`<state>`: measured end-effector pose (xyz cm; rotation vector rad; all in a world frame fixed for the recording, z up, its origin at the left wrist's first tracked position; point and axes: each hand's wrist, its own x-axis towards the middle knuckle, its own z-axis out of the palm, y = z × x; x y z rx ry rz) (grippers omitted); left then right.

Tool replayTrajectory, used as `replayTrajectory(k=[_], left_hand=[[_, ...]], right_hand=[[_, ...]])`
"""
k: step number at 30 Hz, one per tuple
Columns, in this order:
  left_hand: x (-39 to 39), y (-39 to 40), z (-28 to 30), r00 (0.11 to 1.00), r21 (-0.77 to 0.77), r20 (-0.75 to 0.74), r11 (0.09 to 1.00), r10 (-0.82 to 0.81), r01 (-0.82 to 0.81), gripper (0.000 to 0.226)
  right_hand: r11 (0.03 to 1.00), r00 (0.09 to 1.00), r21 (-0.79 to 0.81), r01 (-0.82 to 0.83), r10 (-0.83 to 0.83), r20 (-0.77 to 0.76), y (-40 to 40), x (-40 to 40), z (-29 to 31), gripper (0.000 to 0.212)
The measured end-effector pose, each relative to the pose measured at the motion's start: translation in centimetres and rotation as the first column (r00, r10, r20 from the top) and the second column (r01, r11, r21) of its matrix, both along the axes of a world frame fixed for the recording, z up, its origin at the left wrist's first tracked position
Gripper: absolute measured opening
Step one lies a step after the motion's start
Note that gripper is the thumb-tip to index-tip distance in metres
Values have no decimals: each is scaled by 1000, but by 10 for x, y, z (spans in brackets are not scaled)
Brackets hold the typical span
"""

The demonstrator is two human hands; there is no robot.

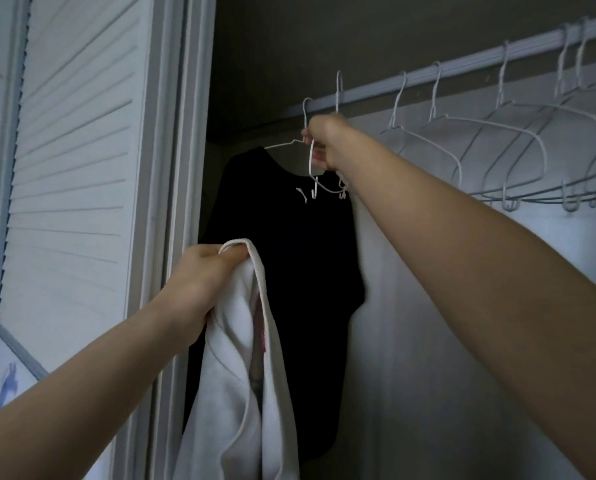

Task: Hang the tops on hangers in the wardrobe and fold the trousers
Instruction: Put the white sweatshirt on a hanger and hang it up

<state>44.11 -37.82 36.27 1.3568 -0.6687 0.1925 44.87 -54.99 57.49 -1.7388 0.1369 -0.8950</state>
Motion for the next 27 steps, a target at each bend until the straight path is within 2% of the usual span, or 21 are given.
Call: replayTrajectory(k=[8,14,22,24,27], left_hand=[[1,7,2,999,14,-4,999,-40,40,31],[-4,9,2,1000,38,-25,999,12,-11,32],[-7,13,-1,998,30,-15,997,65,-64,30],[-10,15,-1,998,39,-20,997,66,-65,30],[-15,16,-2,997,46,-50,997,66,-64,33]], right_hand=[[992,999,-115,-50,48,-17,-6,-27,3,31],[972,973,-171,-159,125,-196,-31,-51,-12,27],[953,954,-224,-203,140,-266,-53,-79,-40,33],[952,964,-228,-206,158,-213,-50,-90,-57,32],[940,967,-231,-250,253,-19,-39,-111,-96,31]])
